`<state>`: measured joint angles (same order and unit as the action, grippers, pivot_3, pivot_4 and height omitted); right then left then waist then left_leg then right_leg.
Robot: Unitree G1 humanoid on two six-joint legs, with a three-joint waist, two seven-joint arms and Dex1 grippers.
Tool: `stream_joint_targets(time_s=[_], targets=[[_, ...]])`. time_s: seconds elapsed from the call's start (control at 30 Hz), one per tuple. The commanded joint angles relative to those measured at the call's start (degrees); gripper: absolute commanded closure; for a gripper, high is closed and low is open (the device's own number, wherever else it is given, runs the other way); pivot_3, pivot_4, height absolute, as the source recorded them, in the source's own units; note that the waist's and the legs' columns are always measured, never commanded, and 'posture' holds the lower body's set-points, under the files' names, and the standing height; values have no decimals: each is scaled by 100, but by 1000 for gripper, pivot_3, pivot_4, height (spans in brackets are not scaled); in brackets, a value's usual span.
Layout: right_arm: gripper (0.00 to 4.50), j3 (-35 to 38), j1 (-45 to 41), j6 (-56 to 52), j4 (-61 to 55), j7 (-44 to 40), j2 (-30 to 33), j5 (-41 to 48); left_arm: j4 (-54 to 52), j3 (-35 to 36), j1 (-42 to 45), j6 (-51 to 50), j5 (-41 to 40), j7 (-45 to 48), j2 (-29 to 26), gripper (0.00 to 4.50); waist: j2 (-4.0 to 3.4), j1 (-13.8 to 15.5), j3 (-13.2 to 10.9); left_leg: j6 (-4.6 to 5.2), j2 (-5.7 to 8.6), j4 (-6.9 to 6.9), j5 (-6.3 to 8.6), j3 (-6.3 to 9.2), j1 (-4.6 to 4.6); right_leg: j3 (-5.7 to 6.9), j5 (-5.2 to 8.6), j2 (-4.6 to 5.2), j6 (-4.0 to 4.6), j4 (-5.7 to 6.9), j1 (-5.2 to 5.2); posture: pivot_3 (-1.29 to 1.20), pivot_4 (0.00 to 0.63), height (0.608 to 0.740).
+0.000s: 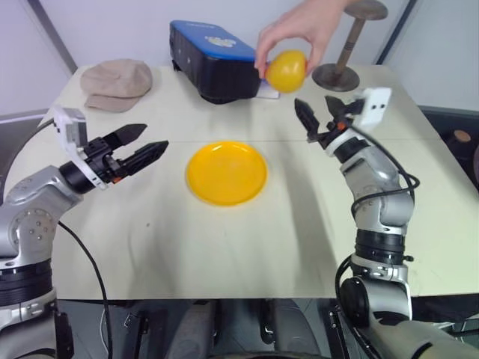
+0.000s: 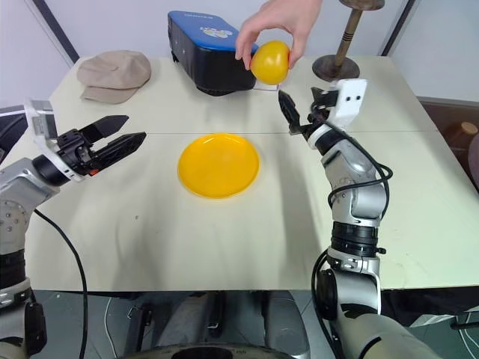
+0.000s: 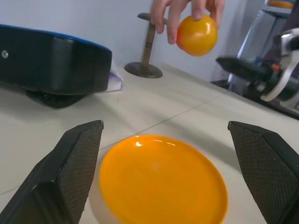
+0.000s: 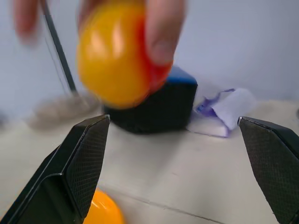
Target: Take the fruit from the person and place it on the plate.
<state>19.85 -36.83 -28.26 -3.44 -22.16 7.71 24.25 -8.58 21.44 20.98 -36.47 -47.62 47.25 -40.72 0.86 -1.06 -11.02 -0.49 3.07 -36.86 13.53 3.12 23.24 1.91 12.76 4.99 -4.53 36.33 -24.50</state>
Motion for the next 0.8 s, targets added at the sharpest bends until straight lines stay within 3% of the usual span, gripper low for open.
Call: stream_joint_targets(time_s=[0.03,0.17,0.3,0.8], targets=[[26,366,-36,-343,-512,412,-436,1135,-35,196,82,98,26,34,-179,0,-1,-13,-1,0,-3,1,0,0,0,0,-1,-3,2,1,-2,0,150,740],[26,634,21,-762,-726,928,-913,2313,11,190,104,93,40,63,-262,0,-2,2,-1,0,-5,2,0,0,0,-1,-2,-6,4,8,-6,0,150,740],[26,631,145,-849,-857,1396,-1156,2893,43,206,131,65,38,119,-352,0,-2,20,-1,0,-2,1,0,-1,1,-1,-2,-2,4,7,-5,0,150,740],[26,341,-451,-167,262,1253,-844,2867,-240,323,-41,-50,-116,79,-420,0,-5,-2,-3,1,-3,2,0,-1,1,0,-2,-6,4,7,-6,0,150,740]])
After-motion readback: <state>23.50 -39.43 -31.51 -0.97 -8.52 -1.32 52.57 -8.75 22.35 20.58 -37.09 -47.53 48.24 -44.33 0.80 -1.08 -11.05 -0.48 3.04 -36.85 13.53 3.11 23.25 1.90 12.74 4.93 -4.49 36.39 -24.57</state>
